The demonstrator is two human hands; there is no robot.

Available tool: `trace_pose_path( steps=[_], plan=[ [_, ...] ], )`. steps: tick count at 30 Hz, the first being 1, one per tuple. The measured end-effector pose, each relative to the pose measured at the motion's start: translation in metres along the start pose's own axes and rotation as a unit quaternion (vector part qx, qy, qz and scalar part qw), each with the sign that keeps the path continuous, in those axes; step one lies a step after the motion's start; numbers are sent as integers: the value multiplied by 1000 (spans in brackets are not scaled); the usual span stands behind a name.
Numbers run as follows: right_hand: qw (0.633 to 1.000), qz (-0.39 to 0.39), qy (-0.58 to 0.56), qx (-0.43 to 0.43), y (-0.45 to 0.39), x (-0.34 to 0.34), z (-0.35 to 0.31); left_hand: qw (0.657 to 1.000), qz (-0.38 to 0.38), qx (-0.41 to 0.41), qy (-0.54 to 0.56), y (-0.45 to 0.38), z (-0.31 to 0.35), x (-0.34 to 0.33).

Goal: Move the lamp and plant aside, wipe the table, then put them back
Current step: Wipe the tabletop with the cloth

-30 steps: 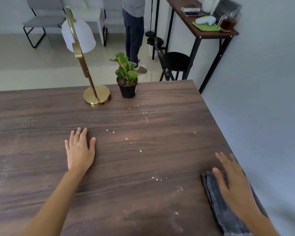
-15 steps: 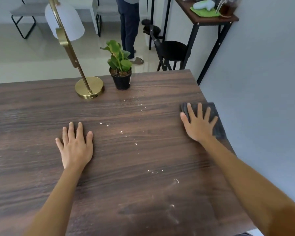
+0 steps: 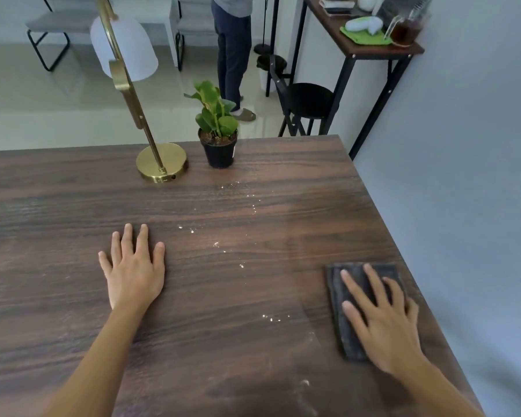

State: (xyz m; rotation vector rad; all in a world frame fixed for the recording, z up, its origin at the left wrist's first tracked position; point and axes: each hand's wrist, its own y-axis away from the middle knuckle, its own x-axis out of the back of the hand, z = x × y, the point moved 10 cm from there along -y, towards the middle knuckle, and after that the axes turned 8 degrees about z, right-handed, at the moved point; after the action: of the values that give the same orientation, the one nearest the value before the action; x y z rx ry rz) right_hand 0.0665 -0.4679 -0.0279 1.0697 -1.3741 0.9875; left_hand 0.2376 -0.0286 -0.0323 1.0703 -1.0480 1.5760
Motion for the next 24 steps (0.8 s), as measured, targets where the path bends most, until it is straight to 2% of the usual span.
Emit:
trace_pose_path(
  steps=[4, 7, 11, 15, 18, 20, 24],
  plan=[
    [996, 19, 1, -91, -109, -3, 24, 1000, 3, 5, -6, 0, 1, -1],
    [990, 0, -42, -137, -213, -4, 2, 1000, -2, 11, -11, -1, 1, -2],
    [995, -40, -43, -85, -282, -12, -85, 1000, -2, 11, -17, -1, 2, 0],
    [993, -45, -42, 97, -235, -23, -185, 1000, -7, 12, -18, 0, 2, -1],
    [980, -11, -61, 188, -147, -20, -190, 1000, -13, 10, -11, -1, 2, -1],
    [980, 5, -61, 190, -91, -17, -154, 1000, -12, 8, -7, 0, 1, 0],
    [998, -6, -24, 58, -58, -12, -42, 1000, -12, 3, -5, -1, 0, -1]
  ],
)
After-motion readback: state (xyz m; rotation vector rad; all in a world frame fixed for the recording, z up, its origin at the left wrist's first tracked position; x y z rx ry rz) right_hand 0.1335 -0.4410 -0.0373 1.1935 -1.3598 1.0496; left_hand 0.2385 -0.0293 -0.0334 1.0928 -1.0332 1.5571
